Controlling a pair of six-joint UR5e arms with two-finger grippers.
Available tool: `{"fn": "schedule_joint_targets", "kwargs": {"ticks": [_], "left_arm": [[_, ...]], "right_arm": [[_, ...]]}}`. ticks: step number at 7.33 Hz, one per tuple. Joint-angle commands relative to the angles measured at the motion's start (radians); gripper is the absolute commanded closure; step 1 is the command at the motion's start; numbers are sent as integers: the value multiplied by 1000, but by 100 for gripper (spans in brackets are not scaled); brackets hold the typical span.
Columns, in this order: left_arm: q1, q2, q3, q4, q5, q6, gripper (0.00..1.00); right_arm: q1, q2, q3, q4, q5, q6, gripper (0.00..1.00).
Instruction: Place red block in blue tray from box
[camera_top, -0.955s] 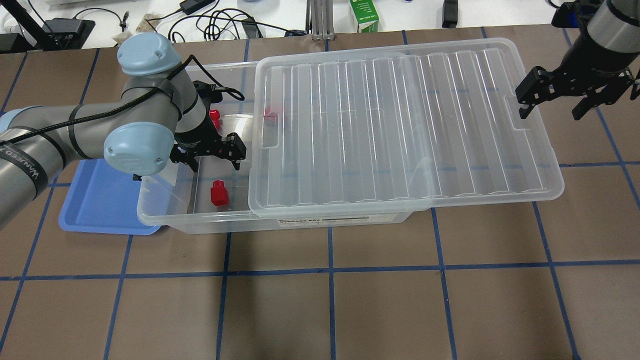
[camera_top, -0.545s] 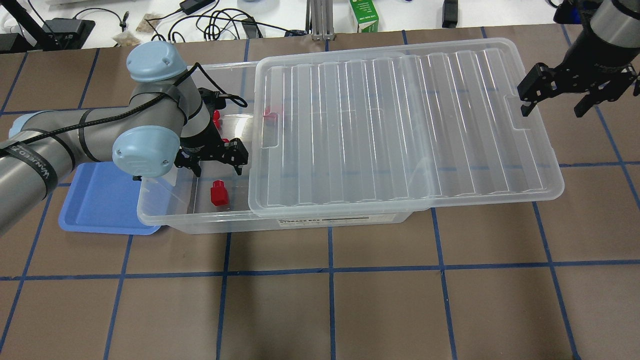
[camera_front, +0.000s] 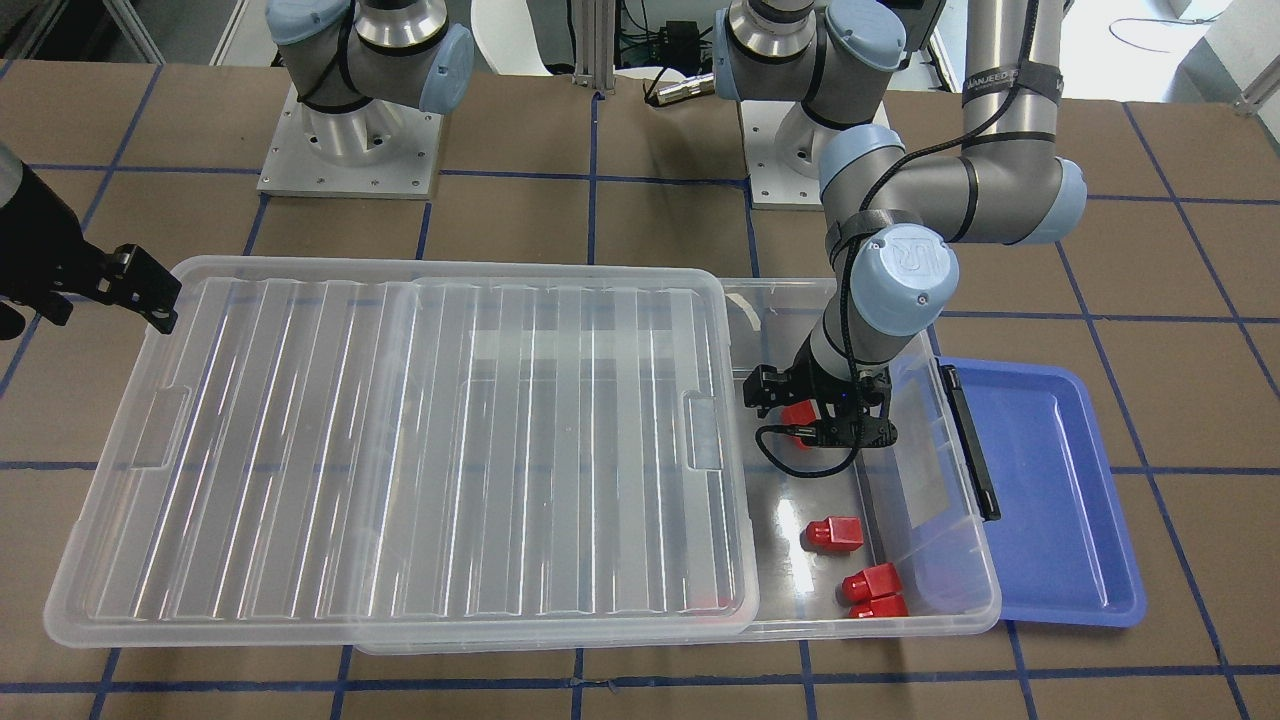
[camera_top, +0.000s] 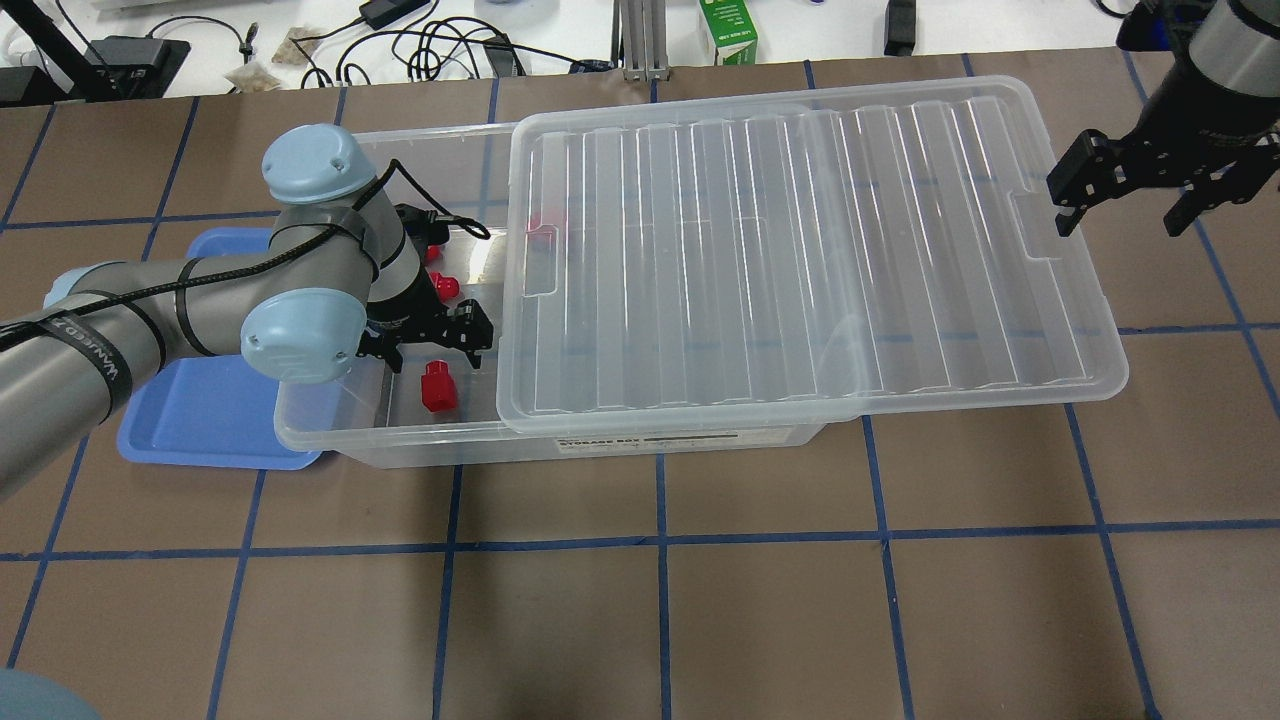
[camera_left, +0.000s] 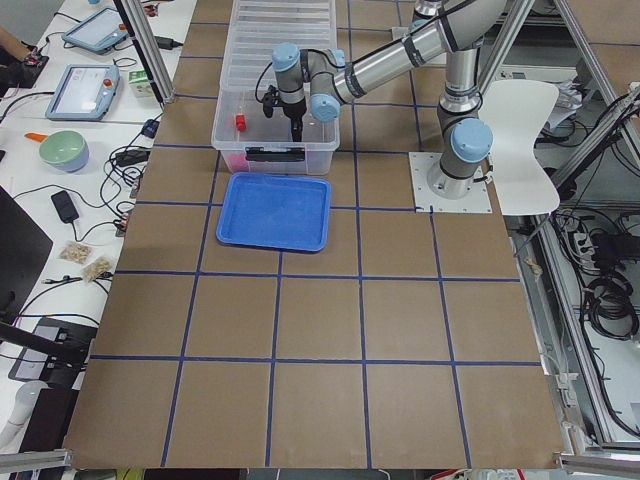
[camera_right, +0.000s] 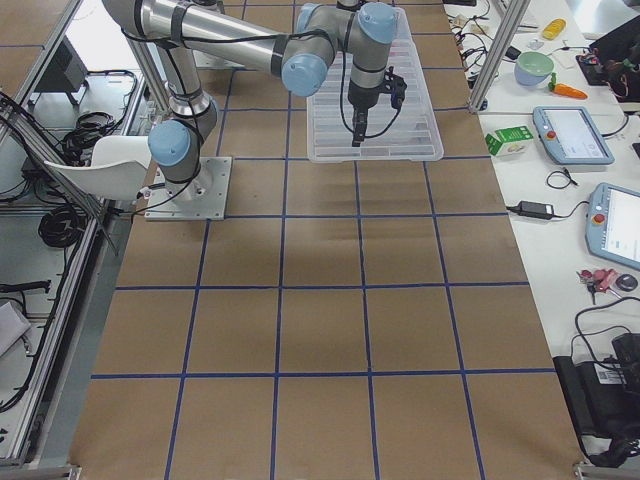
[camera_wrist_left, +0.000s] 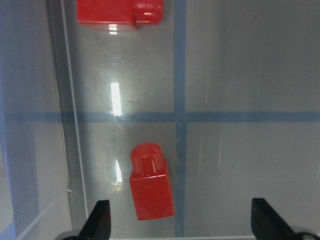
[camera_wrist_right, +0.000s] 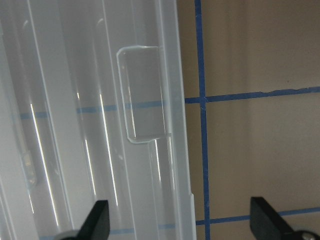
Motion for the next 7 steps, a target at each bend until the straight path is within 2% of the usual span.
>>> {"fn": "schedule_joint_targets", "kwargs": {"ticks": [1,3,4,5,7], "left_arm": [[3,-12,-23,22,-3,-15,0],[7,-43,-27,62,6,-21,2],[7,-61,-30,70,7,-29,8],[7,-64,-34,70,6,-61,26],[9,-64,-34,70,6,-66,70]], "right_arm": [[-1,-1,16,-7,-14,0,0],[-2,-3,42,-16,-16,-2,0],[-1,-4,43,-14,-18,-2,0],[-1,-4,43,-14,-16,0,0],[-1,-3,44,-13,-16,0,0]]}}
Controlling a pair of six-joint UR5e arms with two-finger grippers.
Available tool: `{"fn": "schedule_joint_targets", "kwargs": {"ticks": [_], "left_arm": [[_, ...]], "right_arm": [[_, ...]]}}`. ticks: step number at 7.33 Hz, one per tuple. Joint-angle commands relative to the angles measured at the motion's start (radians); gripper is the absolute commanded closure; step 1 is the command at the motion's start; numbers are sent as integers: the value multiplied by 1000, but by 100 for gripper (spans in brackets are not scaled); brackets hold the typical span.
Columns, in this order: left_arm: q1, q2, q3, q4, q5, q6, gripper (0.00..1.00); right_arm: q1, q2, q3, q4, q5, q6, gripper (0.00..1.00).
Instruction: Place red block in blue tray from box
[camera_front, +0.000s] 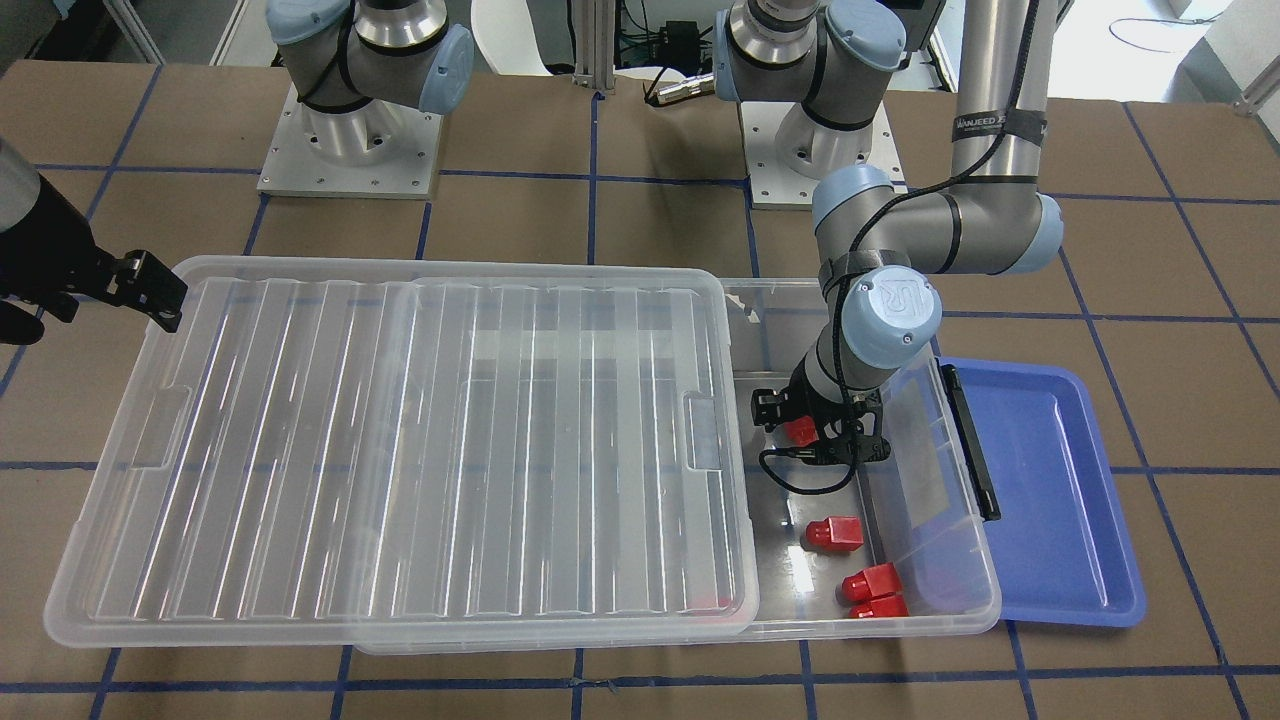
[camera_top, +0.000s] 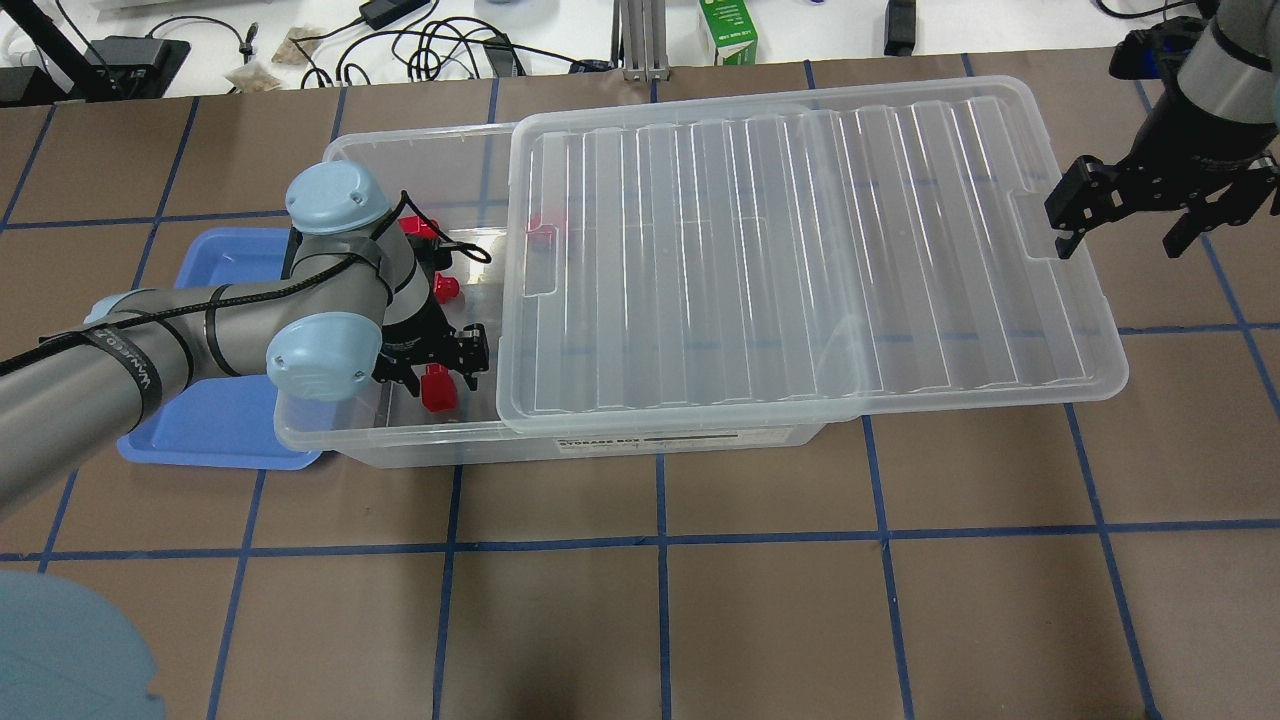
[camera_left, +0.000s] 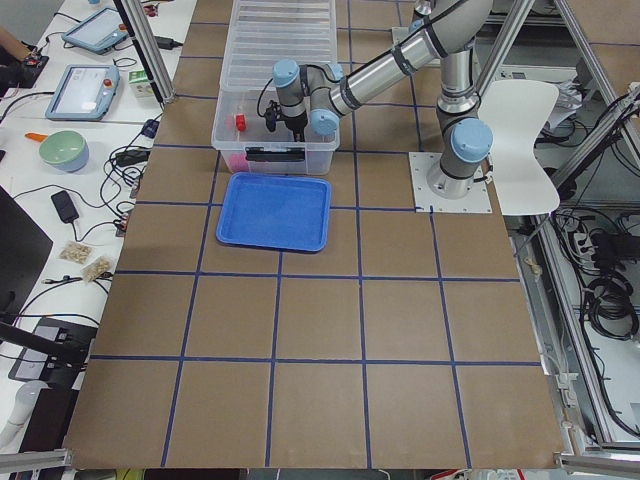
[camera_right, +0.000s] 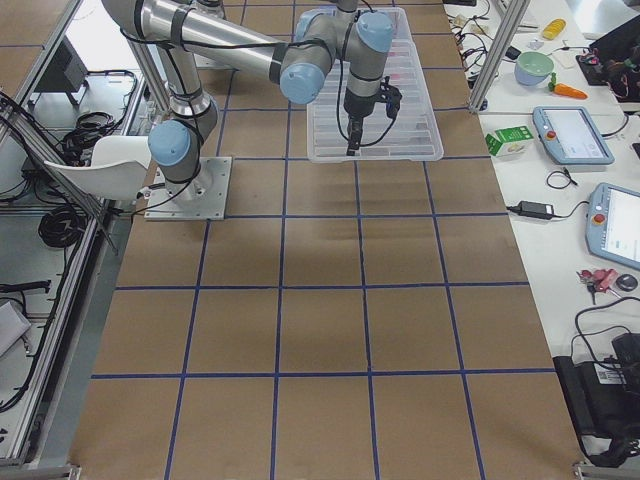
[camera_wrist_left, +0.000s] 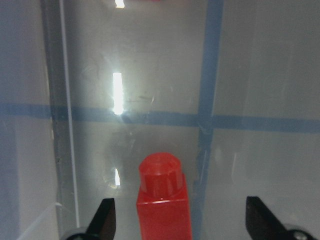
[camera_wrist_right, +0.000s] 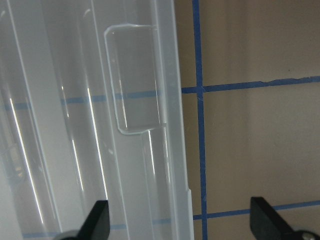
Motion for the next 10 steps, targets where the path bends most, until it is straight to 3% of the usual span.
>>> {"fn": "schedule_joint_targets", "kwargs": {"ticks": [1,4,7,8,10], "left_arm": [[1,0,1,-1,0,-8,84],[15,52,39,-42,-12,-9,89],[15,147,199,-299,-29,0,89],[21,164,255,-364,-25,12,89],[64,178,341,-460,-15,137,89]], "right_arm": [[0,1,1,3,0,0,0],[-1,3,1,-3,-1,-3,0],[-52,39,1,-38,-41,-41,0],[-84,52,1,-83,-43,-141,0],[-113,78,1,-108,-41,-185,0]]}}
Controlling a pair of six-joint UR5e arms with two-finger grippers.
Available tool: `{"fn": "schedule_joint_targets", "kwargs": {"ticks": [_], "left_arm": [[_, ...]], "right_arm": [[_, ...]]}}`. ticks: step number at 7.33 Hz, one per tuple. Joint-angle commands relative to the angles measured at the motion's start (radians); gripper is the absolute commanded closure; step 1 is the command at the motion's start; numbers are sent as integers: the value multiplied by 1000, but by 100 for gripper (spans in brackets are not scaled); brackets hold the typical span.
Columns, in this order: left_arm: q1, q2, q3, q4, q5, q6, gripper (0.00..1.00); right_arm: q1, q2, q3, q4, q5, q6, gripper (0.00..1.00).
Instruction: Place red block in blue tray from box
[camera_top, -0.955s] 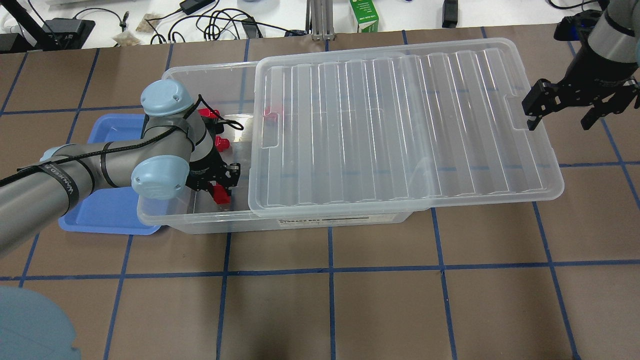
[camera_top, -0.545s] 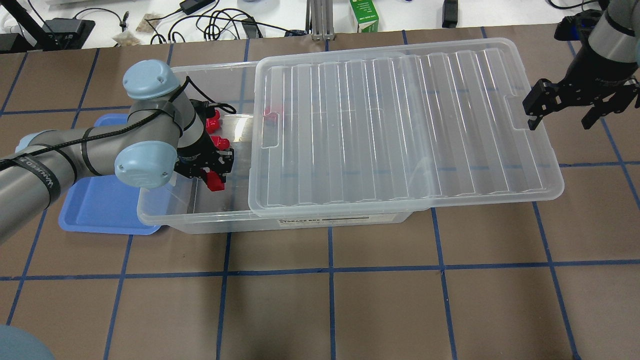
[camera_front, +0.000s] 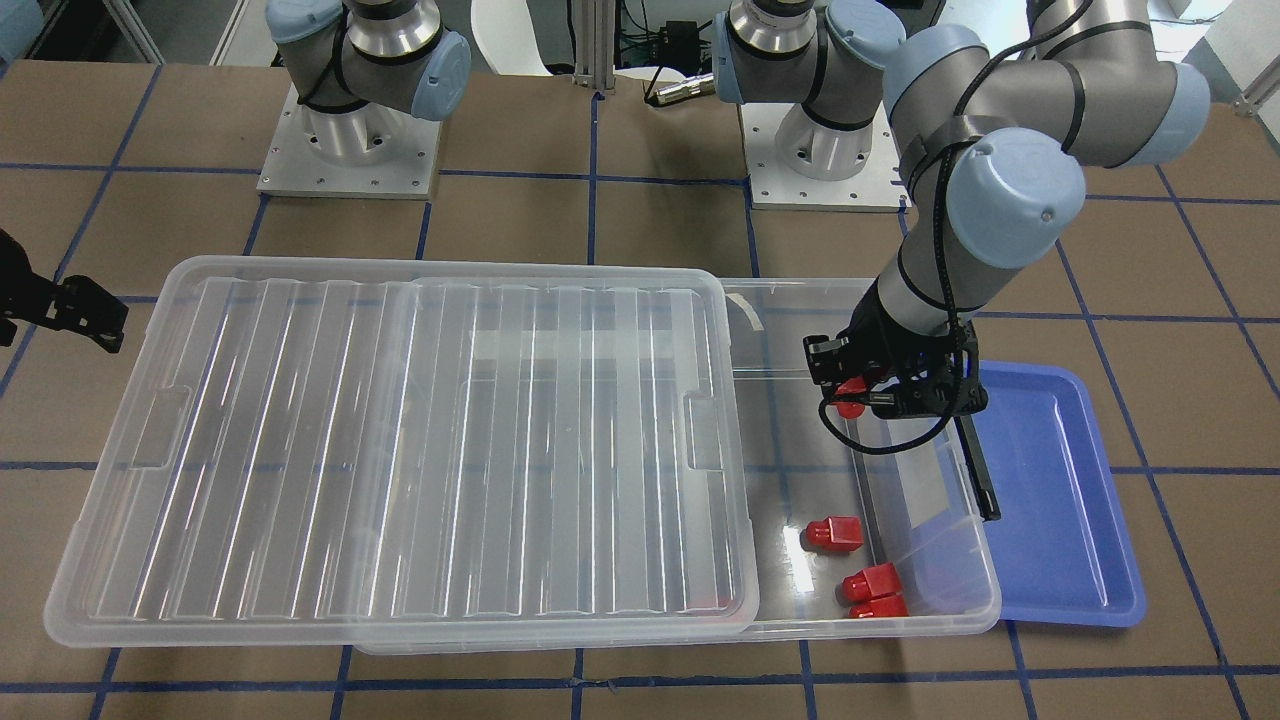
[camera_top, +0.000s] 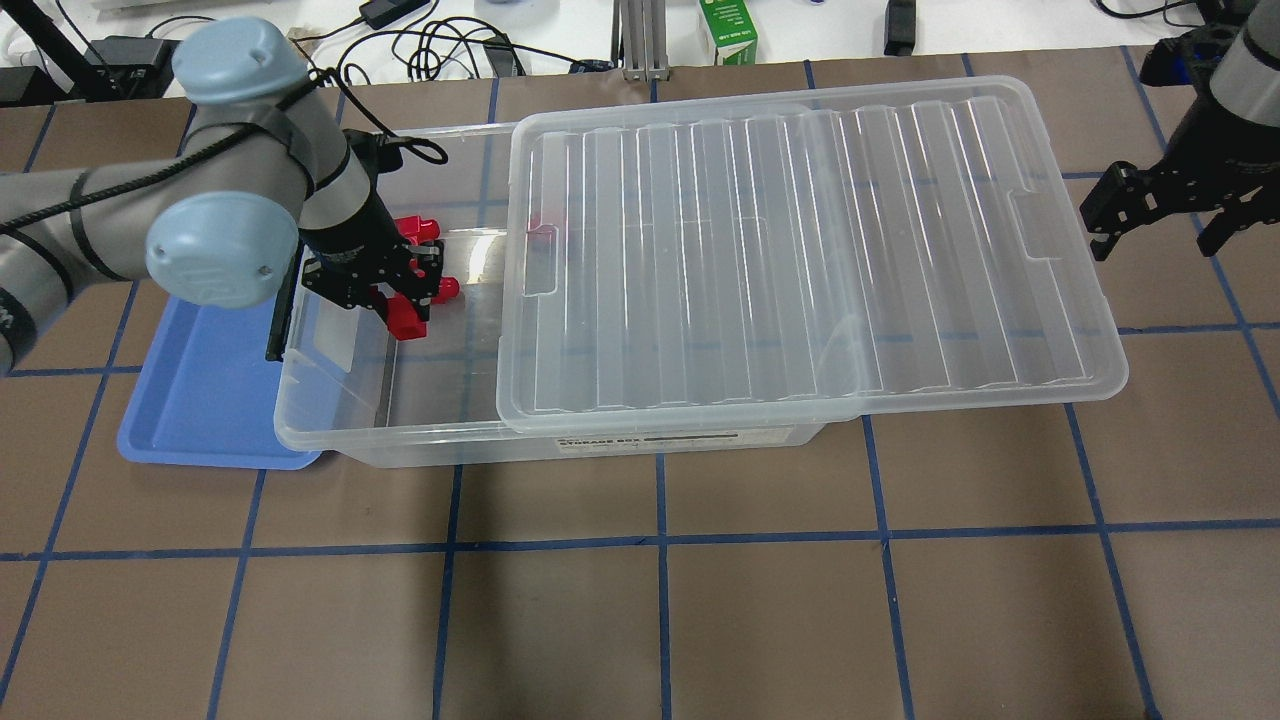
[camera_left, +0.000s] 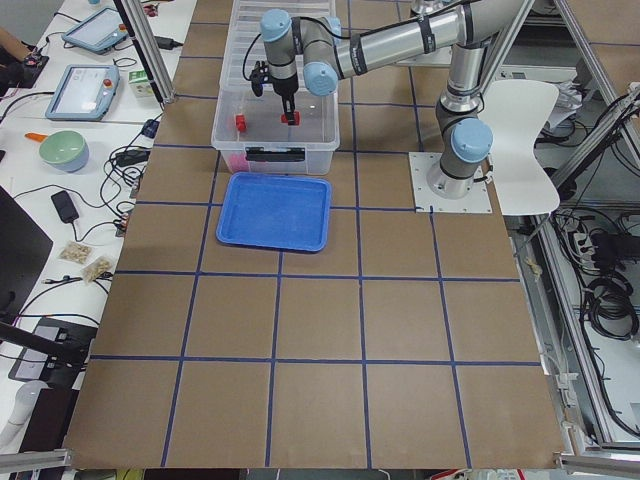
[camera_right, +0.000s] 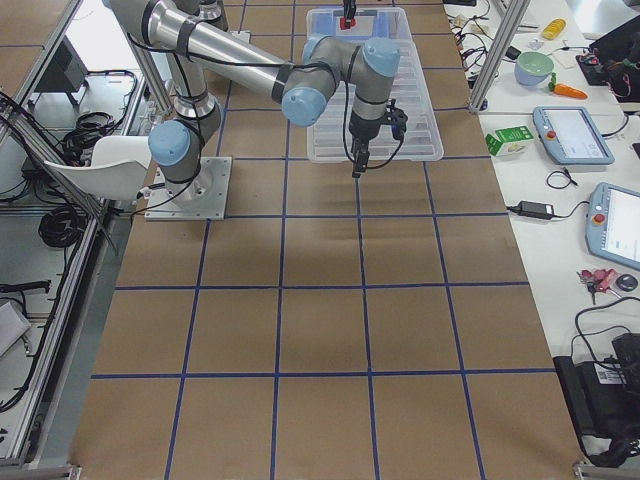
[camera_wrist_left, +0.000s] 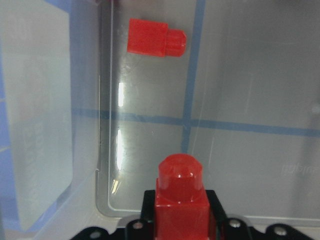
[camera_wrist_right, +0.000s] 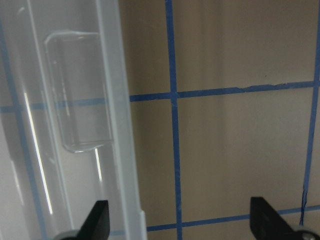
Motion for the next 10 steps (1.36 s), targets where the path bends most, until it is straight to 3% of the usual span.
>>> {"fn": "schedule_joint_targets", "kwargs": {"ticks": [1,5,6,8,10], "left_arm": [[103,18,64,-74,1,174,89],[370,-32,35,-68,-1,575,89],[391,-73,11,5,2,615,89],[412,-170,-78,270,70,628,89],[434,-225,-117,360,67,623,89]], "right_arm": [[-19,31,0,-41,-5,-59,0],[-15,47,40,-87,12,-69,0],[-13,47,57,-107,10,-72,0],[-4,45,60,-115,13,-66,0],[7,45,60,-115,65,-64,0]]}}
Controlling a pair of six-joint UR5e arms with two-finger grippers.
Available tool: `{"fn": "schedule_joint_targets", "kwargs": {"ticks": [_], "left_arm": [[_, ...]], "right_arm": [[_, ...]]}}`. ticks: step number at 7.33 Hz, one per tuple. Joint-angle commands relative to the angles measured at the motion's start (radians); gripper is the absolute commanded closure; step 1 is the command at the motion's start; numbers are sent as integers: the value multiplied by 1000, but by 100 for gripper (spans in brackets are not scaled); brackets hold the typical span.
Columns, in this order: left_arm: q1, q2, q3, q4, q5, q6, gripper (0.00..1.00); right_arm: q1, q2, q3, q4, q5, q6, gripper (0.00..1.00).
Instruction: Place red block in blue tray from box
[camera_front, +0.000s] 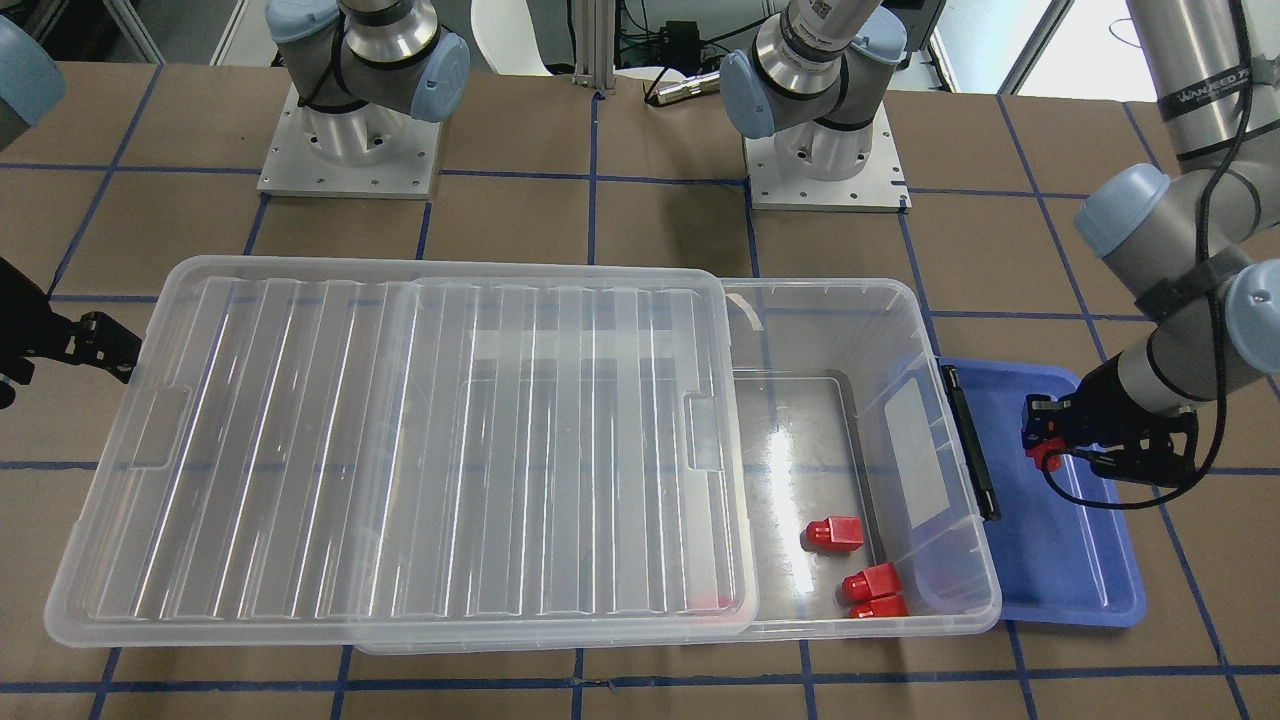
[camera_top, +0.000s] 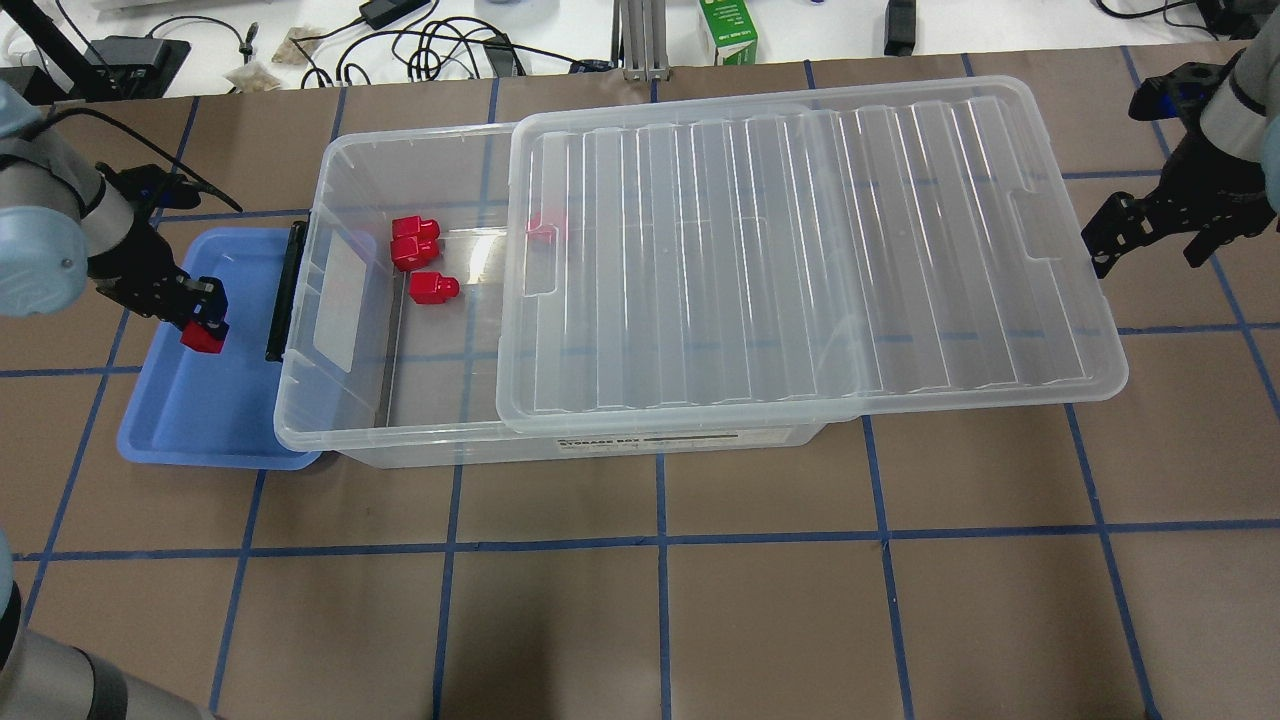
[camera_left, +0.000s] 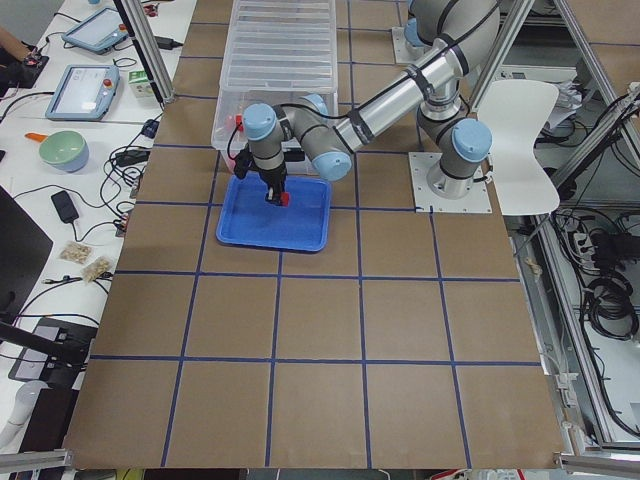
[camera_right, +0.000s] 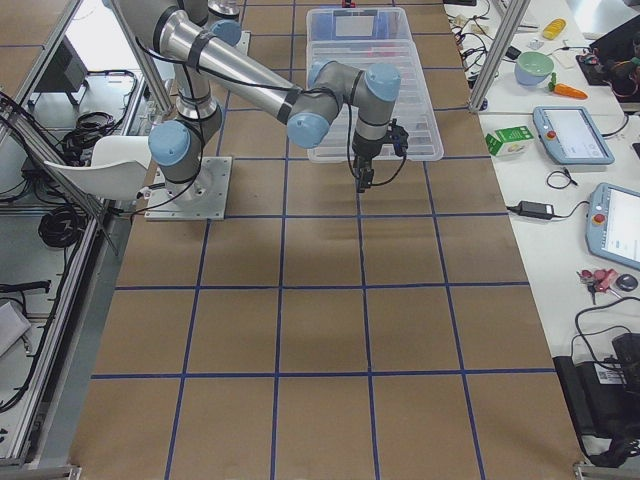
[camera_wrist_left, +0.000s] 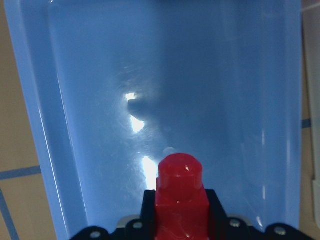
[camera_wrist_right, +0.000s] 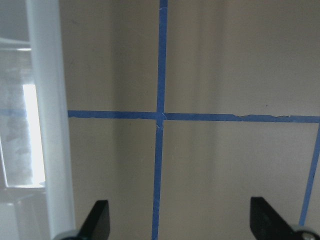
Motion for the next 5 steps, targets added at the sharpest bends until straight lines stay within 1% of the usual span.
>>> {"fn": "schedule_joint_targets", "kwargs": {"ticks": [1,2,3,4,5], "left_arm": [[12,-56,-24,77,4,2,88],[11,-76,-24,85,2,-2,77],[12,-88,-24,103,1,-2,49],[11,-93,-10,105,1,3,33],[9,-82,-9,103,1,-1,24]], "right_arm": [[21,0,2,-1,38,4,0],[34,0,4,-1,40,5,0],[42,0,2,-1,49,16,0],[65,0,2,1,49,51,0],[102,0,2,1,48,98,0]]}}
